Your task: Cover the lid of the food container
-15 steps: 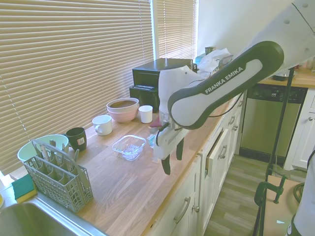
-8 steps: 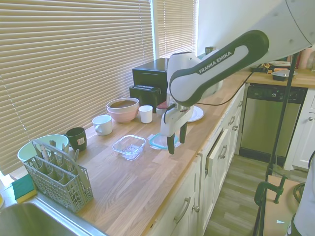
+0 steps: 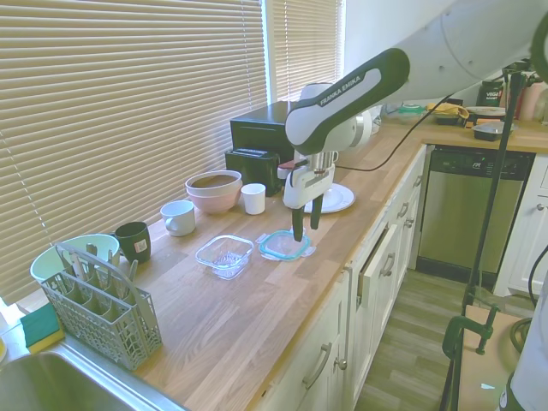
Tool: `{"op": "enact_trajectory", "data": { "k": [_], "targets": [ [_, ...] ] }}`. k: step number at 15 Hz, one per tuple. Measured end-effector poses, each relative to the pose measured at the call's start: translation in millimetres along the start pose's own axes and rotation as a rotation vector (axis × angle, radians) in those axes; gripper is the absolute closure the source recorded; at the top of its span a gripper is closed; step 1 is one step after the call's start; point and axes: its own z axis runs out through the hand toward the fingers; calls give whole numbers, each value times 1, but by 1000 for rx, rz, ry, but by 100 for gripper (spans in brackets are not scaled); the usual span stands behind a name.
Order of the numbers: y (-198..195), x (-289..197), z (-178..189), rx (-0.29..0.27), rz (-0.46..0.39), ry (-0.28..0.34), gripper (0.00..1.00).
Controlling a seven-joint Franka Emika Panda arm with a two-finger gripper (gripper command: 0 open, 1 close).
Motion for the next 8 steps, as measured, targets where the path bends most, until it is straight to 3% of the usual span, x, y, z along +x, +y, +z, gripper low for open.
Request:
{"op": "enact_trajectory", "data": {
  "k": [8],
  "targets": [
    [22, 77, 28, 25, -17, -33, 0]
  ]
}}
